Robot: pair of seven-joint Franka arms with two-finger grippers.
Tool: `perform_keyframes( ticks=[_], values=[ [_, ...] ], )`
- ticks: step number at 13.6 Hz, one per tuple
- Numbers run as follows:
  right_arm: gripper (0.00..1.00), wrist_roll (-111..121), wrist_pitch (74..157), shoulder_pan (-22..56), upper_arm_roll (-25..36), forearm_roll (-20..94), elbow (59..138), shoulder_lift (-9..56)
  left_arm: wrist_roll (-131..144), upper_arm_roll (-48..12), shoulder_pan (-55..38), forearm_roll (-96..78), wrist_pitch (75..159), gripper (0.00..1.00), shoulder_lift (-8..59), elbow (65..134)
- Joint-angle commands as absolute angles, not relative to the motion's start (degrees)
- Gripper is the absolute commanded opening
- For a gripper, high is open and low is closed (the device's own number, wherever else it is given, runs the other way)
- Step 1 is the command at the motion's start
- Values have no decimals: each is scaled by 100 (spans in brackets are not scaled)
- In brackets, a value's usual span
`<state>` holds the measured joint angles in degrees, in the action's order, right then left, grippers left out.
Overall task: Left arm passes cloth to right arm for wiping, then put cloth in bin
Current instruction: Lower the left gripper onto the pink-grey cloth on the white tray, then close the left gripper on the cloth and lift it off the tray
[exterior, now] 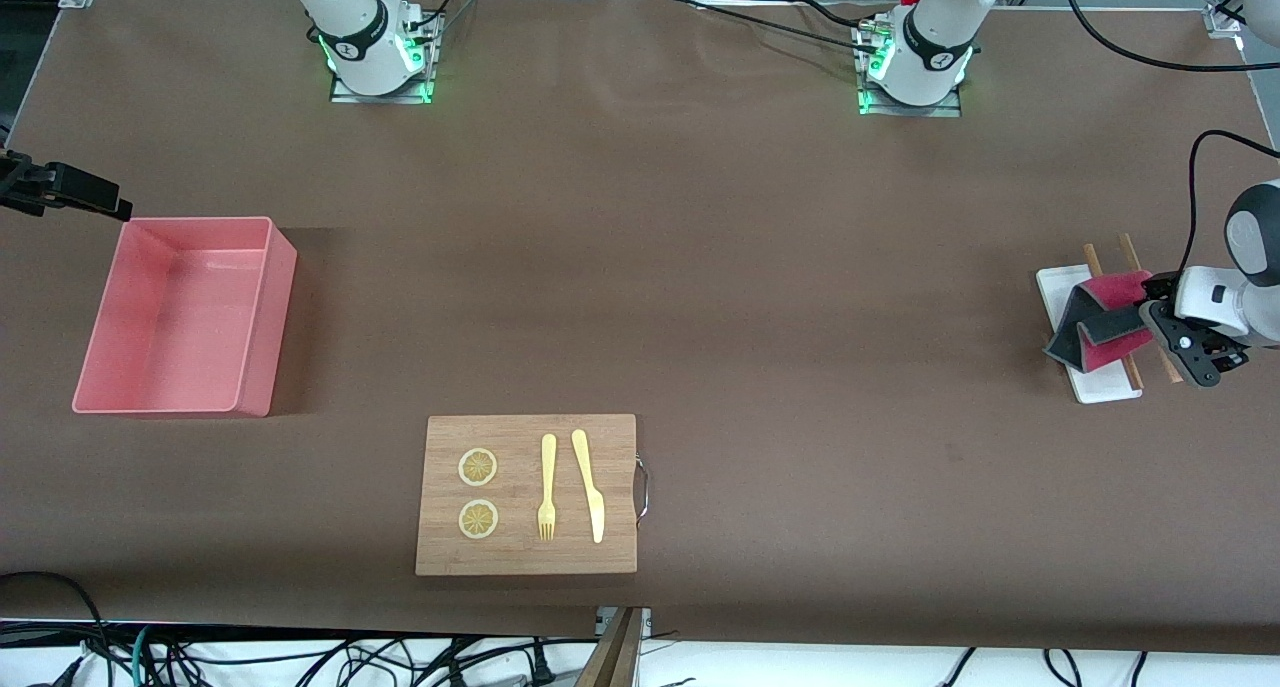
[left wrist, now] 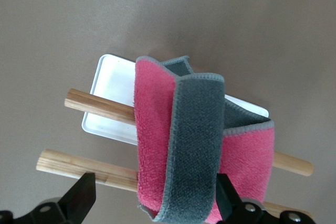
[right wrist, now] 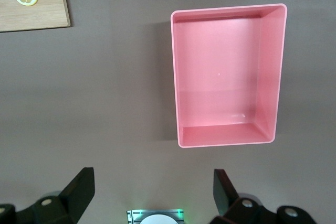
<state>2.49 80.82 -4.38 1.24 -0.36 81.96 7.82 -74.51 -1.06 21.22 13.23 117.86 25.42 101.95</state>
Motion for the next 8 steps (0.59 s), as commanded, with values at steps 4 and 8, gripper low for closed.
perform_keyframes(
  ticks=[4,8],
  values=[
    [100,237,8068,-475,88,-44,8068,826,-7716,-185,2206,1187,11241,70,2382,10327],
    [100,237,8068,-475,88,-44,8068,826,-8015,-193,2250,1160,11294,30,2434,10354]
  ],
)
